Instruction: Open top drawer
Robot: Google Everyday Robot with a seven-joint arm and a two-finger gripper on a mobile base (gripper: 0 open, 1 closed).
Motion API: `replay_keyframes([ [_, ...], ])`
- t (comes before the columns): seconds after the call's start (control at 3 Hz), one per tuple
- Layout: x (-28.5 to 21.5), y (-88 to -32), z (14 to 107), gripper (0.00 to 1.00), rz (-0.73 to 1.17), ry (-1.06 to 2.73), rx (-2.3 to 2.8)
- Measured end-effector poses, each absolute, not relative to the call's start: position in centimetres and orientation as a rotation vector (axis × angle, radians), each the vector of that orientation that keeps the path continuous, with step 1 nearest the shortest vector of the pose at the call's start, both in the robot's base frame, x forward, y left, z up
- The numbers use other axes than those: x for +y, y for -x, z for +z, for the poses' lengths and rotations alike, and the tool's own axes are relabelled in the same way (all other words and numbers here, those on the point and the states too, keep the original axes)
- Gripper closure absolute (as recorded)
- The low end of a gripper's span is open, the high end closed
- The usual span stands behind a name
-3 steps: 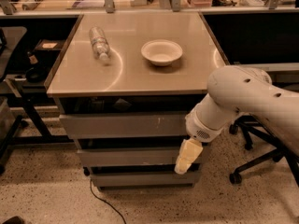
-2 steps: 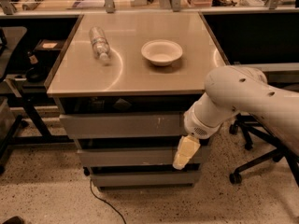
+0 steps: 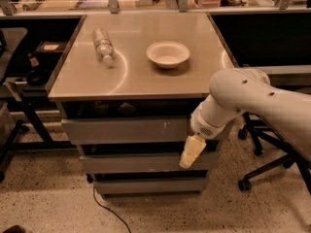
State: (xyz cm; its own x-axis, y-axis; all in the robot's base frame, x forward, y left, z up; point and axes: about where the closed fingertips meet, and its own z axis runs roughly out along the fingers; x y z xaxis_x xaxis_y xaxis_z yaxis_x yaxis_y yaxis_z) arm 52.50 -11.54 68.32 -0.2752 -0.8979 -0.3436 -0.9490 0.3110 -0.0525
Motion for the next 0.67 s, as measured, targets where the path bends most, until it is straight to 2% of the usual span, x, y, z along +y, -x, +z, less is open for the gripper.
replay_keyframes([
  [0.33, -12.3, -55.0, 67.6, 0.00, 0.199, 1.660, 2.266],
  [0.67, -12.0, -55.1, 66.3, 0.00, 0.205, 1.662, 2.278],
])
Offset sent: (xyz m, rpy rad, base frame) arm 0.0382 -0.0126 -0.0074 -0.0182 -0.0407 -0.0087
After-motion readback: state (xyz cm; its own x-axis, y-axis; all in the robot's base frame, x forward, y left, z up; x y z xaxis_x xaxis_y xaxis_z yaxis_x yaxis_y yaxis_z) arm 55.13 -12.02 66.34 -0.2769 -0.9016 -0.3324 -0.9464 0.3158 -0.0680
